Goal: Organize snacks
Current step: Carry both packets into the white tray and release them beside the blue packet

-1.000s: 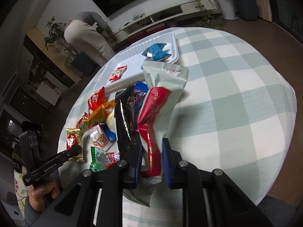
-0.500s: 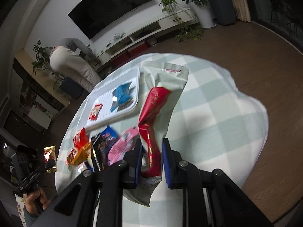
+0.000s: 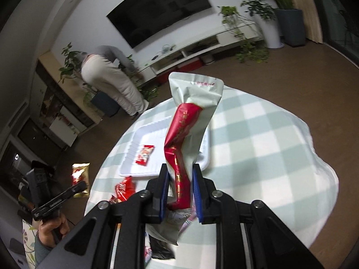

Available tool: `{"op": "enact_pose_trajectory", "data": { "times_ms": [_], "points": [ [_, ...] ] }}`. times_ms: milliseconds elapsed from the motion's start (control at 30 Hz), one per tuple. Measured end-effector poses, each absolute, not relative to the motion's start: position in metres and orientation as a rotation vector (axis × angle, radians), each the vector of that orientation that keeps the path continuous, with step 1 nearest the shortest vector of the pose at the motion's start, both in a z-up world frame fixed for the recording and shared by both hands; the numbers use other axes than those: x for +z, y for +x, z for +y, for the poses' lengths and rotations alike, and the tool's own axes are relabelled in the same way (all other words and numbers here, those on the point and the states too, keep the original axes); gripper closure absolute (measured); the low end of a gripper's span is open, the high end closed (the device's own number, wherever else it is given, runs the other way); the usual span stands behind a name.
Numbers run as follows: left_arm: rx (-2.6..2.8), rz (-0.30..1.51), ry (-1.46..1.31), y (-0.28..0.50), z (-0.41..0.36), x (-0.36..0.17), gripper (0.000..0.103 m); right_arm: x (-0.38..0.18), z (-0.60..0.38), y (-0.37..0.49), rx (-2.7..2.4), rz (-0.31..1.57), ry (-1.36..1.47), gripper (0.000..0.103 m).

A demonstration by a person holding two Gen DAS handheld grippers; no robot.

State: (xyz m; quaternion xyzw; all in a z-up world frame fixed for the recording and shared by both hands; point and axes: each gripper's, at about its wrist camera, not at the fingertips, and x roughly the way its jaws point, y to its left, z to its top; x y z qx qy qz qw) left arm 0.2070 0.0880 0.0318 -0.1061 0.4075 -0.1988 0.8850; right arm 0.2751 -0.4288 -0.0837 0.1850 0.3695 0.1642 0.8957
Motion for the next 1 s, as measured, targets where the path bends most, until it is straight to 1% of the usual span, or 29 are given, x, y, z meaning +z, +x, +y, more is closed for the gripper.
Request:
{"op": "enact_pose_trajectory", "data": {
  "times_ms": [267,400,633,867,1000],
  "points": [
    [-0.449,0.854,-0.13,0.281,0.052,0.043,0.086,-0.069,-0.379,0.327,0.425,0.748,0.305,0.082],
    [-0.44,0.895,-0.1,0.322,0.037,0.026,0.086,-0.077,-0.341,0.359,0.448,0.777,0.21,0.082],
    [-0.424,0.988,-0.049,0.372,0.021,-0.024,0.086,-0.131,-0.3,0.411,0.434,0.918,0.118,0.082],
    [-0.411,1.068,-0.01,0.395,0.01,-0.065,0.085,-0.171,-0.288,0.438,0.381,1.005,0.028,0.081],
    [-0.404,1.063,-0.002,0.394,0.007,-0.071,0.085,-0.188,-0.287,0.446,0.359,1.038,-0.002,0.081]
  ]
}}
